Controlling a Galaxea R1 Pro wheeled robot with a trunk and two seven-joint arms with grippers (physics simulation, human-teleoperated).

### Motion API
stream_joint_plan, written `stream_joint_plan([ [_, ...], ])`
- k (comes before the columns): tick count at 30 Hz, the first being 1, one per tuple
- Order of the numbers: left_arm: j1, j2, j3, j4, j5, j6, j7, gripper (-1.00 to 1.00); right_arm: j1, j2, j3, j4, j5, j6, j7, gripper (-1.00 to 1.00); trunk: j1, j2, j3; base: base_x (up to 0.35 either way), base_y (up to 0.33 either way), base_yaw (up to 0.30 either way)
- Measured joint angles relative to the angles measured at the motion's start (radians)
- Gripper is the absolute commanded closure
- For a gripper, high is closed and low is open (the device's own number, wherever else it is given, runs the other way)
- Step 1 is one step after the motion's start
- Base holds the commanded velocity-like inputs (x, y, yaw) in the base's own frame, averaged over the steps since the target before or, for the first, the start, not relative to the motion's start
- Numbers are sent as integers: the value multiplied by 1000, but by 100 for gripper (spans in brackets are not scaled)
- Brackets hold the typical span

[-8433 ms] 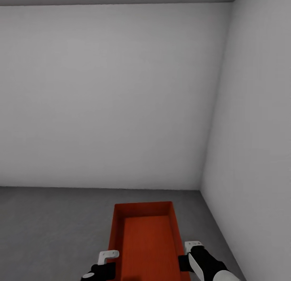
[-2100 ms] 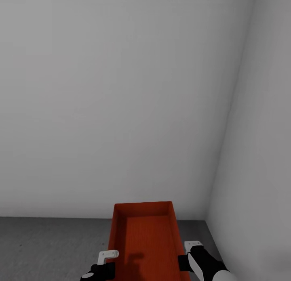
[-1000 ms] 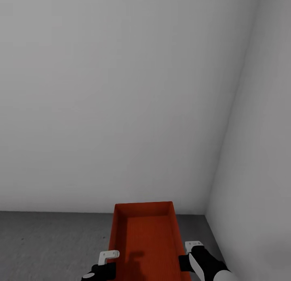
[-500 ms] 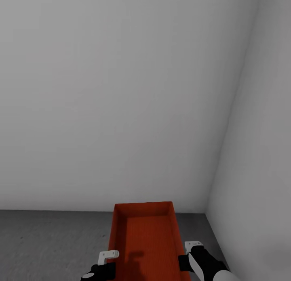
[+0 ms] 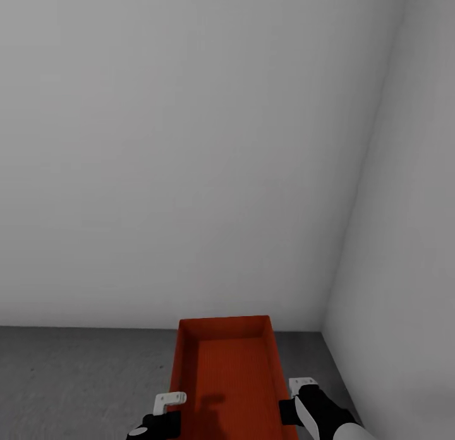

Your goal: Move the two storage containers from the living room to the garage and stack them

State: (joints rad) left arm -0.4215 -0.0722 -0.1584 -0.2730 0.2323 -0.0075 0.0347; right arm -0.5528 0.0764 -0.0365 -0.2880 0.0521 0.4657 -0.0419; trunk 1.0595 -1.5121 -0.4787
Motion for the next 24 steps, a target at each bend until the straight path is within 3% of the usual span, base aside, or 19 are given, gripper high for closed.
stream_joint_plan([
  [24, 0, 2, 1, 0, -1, 0, -3, 100, 0, 2, 0, 0, -1, -1, -3, 100, 92, -168, -75, 0, 0, 0],
])
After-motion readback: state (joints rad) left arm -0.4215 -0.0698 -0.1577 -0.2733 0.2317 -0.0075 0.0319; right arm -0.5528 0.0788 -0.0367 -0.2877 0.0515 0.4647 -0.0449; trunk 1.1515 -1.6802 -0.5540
